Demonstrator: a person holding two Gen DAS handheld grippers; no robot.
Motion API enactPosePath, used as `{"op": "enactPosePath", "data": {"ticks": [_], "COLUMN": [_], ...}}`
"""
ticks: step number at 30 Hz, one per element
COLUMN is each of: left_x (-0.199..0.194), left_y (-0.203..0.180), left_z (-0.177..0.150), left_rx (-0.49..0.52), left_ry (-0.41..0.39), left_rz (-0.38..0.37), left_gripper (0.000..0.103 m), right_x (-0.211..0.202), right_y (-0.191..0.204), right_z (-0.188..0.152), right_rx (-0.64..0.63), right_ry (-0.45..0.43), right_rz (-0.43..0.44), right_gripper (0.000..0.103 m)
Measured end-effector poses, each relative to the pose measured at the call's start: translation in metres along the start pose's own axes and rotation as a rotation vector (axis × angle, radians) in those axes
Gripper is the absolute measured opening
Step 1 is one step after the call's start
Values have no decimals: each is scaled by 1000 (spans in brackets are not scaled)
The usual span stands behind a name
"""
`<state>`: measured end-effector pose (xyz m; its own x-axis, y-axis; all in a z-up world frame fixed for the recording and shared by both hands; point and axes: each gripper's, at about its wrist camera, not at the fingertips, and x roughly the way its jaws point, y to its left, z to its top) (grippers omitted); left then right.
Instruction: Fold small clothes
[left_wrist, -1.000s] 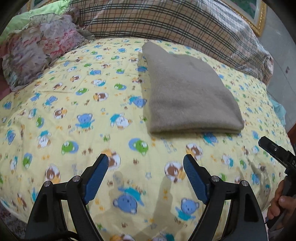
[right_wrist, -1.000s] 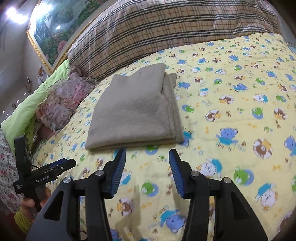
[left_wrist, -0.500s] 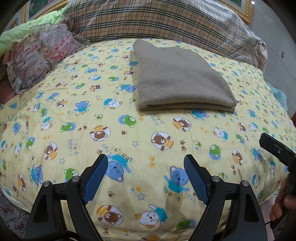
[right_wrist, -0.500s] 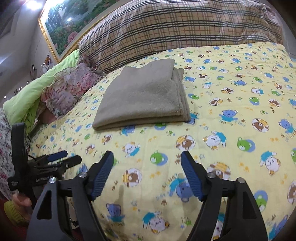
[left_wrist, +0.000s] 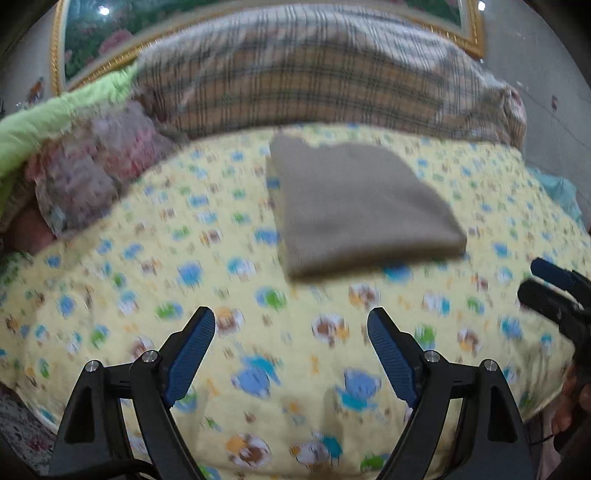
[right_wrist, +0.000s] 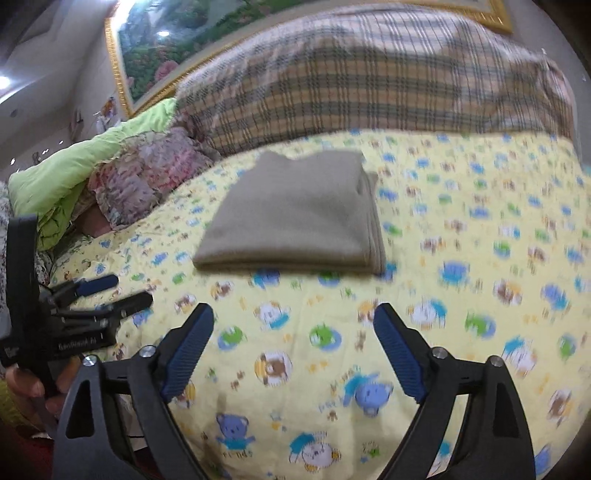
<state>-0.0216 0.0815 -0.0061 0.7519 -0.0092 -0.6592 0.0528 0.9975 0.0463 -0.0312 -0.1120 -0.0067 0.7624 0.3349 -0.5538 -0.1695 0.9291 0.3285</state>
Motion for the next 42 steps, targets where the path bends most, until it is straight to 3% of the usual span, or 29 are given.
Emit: {"op": "enactPosePath", "data": {"ticks": [5,9,16,22,42], "left_x": [-8,-7,20,38,80], "left_y": [13,18,19,13,-1], "left_z": [29,33,12,-1,11], "left_rx": [-39,-67,-80,-88,-61], "left_ry": [-29,-37,11,-8,28], "left_rz": [-12,-2,9,23,54], "left_gripper": [88,88,89,89,90], "right_x": [-10,-12,19,44,82], "right_y": [8,12,1,-12,-20], "right_z": [28,40,24,12,20], "right_rx": [-41,-45,-5,51,14], "right_ry": [-52,-80,8,57,23], "right_rz": [1,4,-25,-37,-32], "right_gripper": [99,102,102,102,102]}}
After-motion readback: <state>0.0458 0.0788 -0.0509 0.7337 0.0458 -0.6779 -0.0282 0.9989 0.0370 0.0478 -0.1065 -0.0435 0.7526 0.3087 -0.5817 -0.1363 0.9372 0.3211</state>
